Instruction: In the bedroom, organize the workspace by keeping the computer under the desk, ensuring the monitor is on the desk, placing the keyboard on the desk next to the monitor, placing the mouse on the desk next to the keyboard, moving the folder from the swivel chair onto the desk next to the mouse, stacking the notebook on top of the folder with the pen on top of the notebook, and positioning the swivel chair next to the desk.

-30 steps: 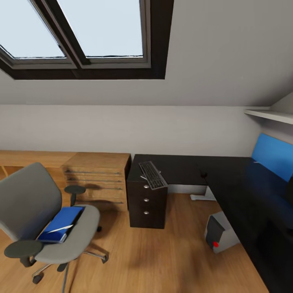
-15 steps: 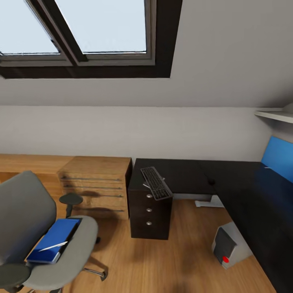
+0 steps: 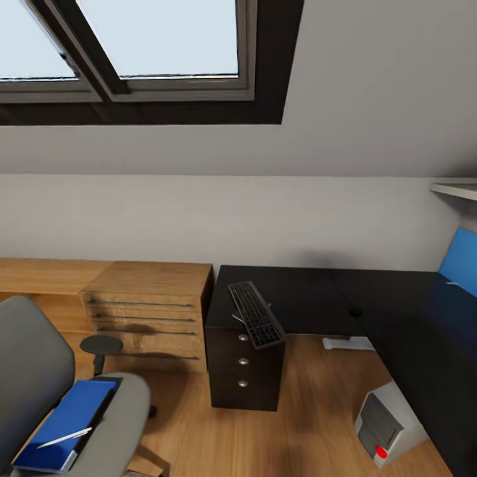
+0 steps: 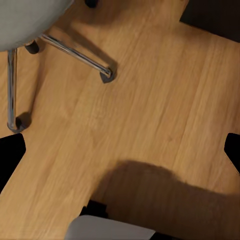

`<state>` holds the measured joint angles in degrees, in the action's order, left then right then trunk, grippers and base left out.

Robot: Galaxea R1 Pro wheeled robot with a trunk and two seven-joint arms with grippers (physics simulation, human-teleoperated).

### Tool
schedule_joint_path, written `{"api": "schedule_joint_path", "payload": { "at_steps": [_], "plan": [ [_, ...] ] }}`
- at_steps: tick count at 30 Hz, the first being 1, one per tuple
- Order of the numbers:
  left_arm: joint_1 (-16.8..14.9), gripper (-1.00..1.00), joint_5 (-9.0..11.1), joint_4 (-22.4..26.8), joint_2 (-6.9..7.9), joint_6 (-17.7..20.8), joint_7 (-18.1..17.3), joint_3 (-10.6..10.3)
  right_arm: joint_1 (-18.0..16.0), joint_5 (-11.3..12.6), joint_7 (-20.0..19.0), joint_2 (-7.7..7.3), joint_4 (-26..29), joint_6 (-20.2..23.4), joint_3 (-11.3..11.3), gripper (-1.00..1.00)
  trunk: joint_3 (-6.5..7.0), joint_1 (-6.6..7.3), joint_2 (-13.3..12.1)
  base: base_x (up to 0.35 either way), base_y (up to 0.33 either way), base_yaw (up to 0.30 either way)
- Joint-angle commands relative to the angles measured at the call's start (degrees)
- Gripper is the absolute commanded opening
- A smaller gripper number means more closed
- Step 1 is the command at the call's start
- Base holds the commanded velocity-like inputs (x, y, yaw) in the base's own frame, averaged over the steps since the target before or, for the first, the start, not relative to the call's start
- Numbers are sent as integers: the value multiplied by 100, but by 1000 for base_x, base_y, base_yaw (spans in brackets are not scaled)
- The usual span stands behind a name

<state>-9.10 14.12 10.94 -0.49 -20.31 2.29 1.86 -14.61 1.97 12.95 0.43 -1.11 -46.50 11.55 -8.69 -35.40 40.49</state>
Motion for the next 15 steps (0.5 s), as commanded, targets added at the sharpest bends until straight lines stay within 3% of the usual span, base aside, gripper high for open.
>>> {"api": "schedule_joint_path", "payload": {
  "at_steps": [1, 15],
  "plan": [
    [-4, 100, -5, -7, -3, -16, 9, 16, -7, 18, 33, 2, -12, -17, 49, 100, -9, -5, 6, 330, 0, 0],
    [-4, 100, -6, -21, -6, -17, 9, 16, -7, 14, 33, 4, -12, -17, 49, 100, -9, -5, 6, 288, 0, 0]
  ]
}}
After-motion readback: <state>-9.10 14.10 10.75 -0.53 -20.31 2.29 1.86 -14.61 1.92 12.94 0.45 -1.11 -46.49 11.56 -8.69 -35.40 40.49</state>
